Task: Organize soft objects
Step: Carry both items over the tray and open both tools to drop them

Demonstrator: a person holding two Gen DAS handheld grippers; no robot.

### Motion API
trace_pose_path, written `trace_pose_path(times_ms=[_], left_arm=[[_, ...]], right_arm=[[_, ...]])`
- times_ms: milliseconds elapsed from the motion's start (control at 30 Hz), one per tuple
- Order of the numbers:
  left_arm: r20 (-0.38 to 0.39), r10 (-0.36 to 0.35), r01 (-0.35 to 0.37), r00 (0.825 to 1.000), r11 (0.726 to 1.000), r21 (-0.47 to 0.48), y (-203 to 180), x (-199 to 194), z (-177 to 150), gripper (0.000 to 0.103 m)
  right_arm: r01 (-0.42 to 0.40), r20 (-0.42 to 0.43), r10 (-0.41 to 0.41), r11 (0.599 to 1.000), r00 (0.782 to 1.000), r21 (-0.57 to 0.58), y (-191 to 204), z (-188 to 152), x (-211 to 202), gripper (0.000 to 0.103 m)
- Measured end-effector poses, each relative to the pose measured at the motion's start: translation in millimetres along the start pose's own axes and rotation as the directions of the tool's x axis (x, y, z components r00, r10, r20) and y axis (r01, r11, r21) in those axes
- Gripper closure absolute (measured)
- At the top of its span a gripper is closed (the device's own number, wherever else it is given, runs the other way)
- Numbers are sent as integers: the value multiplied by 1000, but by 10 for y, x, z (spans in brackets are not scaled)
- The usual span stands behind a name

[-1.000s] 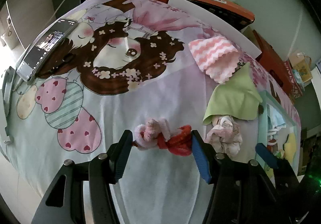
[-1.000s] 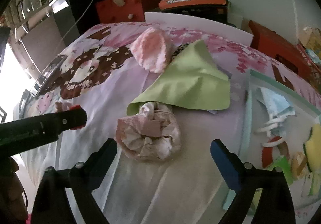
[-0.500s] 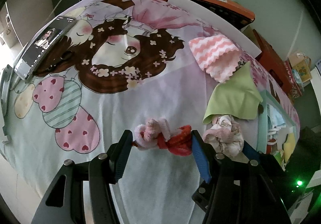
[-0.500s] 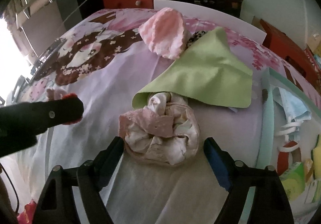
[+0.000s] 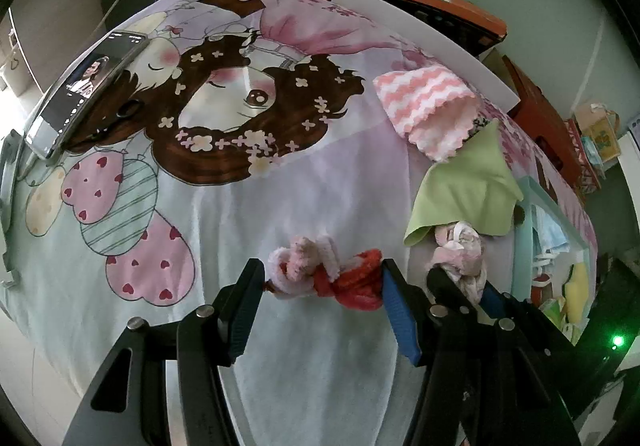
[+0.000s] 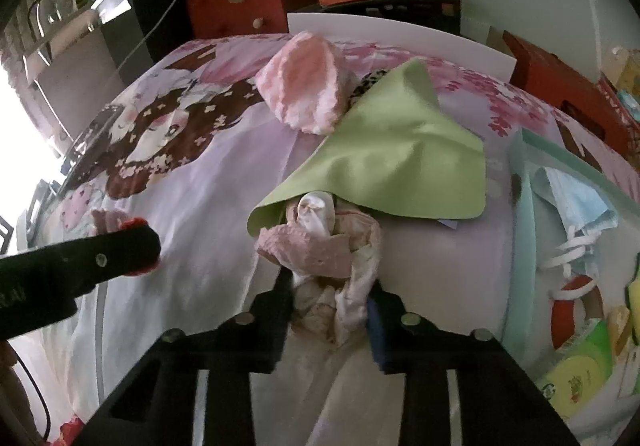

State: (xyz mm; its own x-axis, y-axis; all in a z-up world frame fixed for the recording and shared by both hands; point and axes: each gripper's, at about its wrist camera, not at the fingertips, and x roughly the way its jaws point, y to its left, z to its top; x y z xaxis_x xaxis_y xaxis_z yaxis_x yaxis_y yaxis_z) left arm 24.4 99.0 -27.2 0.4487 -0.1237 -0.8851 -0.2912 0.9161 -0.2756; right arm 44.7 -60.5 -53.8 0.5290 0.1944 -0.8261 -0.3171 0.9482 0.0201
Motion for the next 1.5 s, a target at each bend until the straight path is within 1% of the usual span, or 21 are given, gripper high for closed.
trace_pose_path(times_ms=[67, 400, 767, 967, 1300, 1500], left_arm=[[-1, -2, 2, 1000, 1000, 1, -2, 1, 5, 43], [1, -9, 9, 1000, 1000, 1, -1, -5, 14, 43], [32, -16, 15, 999, 1000, 15, -77, -83, 21, 43], [42, -23, 21, 999, 998, 52, -273, -130, 80, 43], [66, 5, -13, 998, 991, 133, -686, -264, 163, 43], [90, 7, -28, 996, 974, 225, -1090, -329, 256, 43]], right_arm=[[-2, 1, 2, 1000, 1000, 8, -13, -2, -14, 73], [-2, 2, 2, 999, 1000, 50, -140, -76, -157, 74], [4, 87, -13, 994, 996, 106, -351, -52, -489, 74], [9, 122, -25, 991, 992, 132, -465, 5, -595, 74], [-2, 187, -34, 982, 982, 187, -692, 102, -775, 74], [31, 222, -92, 964, 971, 266, -994, 119, -928, 74]])
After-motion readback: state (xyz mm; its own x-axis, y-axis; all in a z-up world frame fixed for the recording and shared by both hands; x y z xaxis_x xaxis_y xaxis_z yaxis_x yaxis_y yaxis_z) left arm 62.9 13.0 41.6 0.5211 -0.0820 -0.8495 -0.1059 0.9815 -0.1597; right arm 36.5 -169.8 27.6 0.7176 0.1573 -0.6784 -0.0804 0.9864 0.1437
